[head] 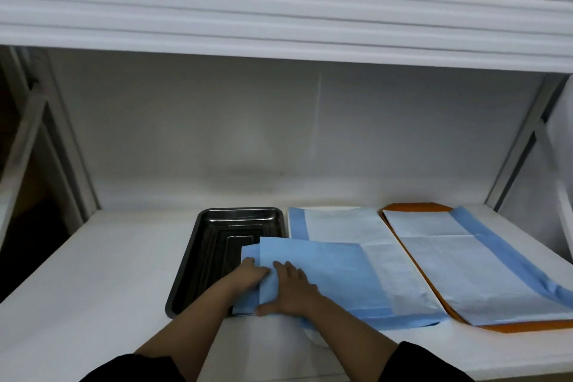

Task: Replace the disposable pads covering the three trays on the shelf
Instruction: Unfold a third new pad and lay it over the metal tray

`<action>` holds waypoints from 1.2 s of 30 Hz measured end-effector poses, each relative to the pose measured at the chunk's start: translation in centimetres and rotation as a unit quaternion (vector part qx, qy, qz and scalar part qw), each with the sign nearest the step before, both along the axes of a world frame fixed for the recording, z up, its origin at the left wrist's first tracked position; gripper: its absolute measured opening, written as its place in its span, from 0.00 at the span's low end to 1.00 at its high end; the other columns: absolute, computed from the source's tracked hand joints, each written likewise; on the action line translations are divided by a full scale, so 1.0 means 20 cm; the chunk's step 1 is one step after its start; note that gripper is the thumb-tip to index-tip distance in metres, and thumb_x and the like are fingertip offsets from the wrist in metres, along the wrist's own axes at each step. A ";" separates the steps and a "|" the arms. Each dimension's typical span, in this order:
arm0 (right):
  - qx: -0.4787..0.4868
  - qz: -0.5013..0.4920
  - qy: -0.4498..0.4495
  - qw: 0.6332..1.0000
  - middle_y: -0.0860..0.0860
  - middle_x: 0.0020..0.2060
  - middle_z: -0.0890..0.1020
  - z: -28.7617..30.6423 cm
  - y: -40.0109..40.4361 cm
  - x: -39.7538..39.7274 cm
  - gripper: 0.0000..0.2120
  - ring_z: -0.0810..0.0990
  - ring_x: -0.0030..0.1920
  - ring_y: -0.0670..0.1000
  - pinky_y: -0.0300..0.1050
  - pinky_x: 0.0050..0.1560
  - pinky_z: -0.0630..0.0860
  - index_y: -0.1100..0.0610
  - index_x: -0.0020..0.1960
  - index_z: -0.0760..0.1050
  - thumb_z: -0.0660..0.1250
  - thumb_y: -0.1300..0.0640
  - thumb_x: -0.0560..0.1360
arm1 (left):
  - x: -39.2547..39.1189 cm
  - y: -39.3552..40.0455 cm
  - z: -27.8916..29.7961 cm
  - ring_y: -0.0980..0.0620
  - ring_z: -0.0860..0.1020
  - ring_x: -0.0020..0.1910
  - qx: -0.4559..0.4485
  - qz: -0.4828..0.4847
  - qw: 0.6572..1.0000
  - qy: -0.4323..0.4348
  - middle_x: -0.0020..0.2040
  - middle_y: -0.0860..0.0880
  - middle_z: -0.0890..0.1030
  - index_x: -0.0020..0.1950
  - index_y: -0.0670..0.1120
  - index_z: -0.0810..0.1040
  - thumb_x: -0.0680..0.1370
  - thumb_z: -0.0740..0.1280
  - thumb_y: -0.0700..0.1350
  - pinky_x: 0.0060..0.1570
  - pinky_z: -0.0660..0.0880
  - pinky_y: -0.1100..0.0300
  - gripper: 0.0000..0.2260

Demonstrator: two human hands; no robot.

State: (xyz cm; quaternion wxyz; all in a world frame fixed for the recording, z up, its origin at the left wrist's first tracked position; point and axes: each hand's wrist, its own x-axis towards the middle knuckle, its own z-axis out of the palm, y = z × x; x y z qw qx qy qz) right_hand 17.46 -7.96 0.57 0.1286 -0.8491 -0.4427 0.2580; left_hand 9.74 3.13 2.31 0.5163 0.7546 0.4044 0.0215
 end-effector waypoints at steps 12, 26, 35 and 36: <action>0.216 -0.092 -0.157 0.959 0.53 0.64 0.75 0.17 -0.18 0.15 0.22 0.75 0.62 0.56 0.47 0.57 0.71 0.51 0.72 0.63 0.57 0.56 0.79 | 0.24 -0.13 0.26 0.56 0.72 0.23 -0.039 0.051 0.978 -0.198 0.37 0.41 0.74 0.54 0.38 0.74 0.77 0.63 0.33 0.20 0.64 0.68 0.07; 0.488 -0.438 0.058 0.752 0.60 0.54 0.78 0.44 -0.81 0.94 0.13 0.76 0.56 0.62 0.54 0.57 0.73 0.63 0.62 0.71 0.57 0.60 0.79 | 0.76 -0.69 0.26 0.49 0.65 0.71 0.098 -0.198 0.969 -0.107 0.74 0.45 0.65 0.75 0.45 0.61 0.81 0.60 0.44 0.66 0.62 0.63 0.23; 0.486 -0.489 0.119 0.714 0.58 0.63 0.74 0.12 -1.17 1.25 0.26 0.73 0.63 0.58 0.54 0.63 0.71 0.60 0.69 0.66 0.65 0.58 0.73 | 0.91 -0.81 -0.02 0.47 0.60 0.74 0.094 -0.257 0.961 0.033 0.77 0.44 0.57 0.78 0.45 0.52 0.81 0.60 0.46 0.69 0.59 0.60 0.28; 0.469 -0.500 0.114 0.719 0.59 0.64 0.74 0.08 -1.19 1.26 0.25 0.73 0.63 0.59 0.54 0.65 0.70 0.62 0.70 0.65 0.65 0.59 0.75 | 0.91 -0.82 -0.04 0.47 0.59 0.75 0.092 -0.258 0.961 0.045 0.77 0.44 0.57 0.78 0.45 0.52 0.81 0.60 0.47 0.70 0.59 0.60 0.28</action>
